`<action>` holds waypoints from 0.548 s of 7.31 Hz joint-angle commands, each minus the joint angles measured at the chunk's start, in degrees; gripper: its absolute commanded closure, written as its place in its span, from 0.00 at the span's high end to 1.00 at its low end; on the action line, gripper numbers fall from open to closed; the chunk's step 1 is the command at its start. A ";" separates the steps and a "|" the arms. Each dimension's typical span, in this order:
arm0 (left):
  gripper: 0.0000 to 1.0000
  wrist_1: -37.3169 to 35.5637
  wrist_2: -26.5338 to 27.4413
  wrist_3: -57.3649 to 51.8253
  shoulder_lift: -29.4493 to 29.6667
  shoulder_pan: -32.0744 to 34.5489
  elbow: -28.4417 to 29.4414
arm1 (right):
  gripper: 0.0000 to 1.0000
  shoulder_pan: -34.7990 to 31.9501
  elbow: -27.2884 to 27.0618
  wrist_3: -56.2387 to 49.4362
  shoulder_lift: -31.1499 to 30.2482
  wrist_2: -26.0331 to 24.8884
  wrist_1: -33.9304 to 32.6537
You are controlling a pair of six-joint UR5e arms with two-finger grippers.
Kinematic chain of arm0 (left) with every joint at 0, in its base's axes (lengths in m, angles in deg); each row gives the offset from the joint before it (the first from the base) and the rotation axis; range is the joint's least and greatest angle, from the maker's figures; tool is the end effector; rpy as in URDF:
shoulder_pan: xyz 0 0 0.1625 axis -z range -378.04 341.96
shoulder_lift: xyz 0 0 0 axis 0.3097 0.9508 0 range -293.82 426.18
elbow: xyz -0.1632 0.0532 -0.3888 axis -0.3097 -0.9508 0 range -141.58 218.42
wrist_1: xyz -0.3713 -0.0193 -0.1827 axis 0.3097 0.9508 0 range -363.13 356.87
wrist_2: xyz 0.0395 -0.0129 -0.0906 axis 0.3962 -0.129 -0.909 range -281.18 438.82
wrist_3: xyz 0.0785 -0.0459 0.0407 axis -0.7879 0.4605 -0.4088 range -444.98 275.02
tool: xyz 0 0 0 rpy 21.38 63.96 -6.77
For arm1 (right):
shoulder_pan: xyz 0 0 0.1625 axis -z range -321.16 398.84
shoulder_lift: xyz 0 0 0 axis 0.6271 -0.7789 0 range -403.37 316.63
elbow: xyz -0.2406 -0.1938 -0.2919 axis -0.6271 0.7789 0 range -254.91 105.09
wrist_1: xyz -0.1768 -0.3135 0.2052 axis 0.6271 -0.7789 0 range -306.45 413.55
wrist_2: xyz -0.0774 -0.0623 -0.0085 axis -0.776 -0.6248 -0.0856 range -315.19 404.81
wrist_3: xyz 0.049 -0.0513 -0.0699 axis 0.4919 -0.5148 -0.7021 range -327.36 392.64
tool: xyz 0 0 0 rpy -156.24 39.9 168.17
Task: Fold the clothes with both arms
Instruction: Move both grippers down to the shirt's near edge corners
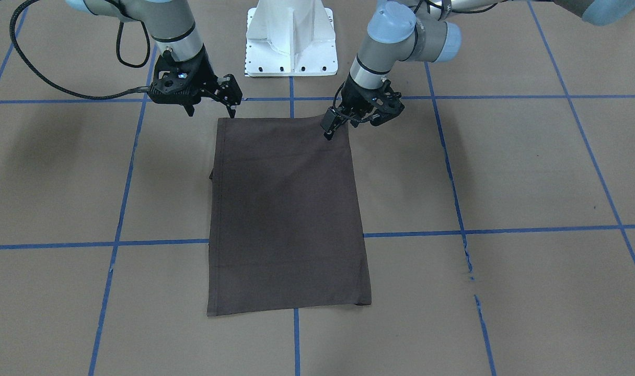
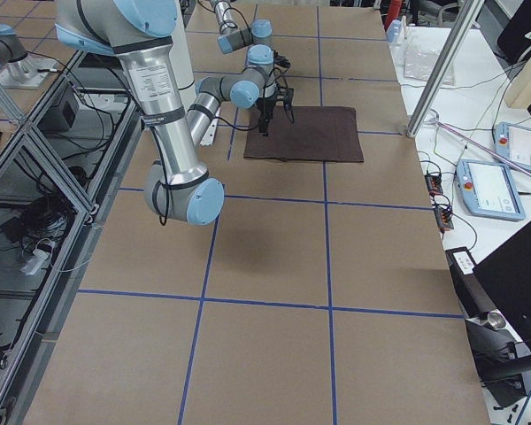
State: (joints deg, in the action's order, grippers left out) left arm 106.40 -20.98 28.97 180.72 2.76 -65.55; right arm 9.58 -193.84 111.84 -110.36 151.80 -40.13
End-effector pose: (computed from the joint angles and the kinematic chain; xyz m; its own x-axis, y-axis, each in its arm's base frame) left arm 0.5378 -0.3288 0.2723 0.3649 -0.5666 -0.7388 0.3974 0.8124 -0.4267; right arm -0.4250 -0.3575 0.2339 0.6224 0.1433 0.7695 -0.1633 0.9852 -0.0514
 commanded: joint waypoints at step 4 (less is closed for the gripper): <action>1.00 -3.18 1.72 1.63 -0.37 -3.75 -0.10 | 1.00 0.00 0.28 0.07 0.02 0.06 1.13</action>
State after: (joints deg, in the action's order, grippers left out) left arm 103.67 -19.29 30.57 180.48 -0.70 -65.64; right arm 9.57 -193.58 111.91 -110.34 151.80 -39.09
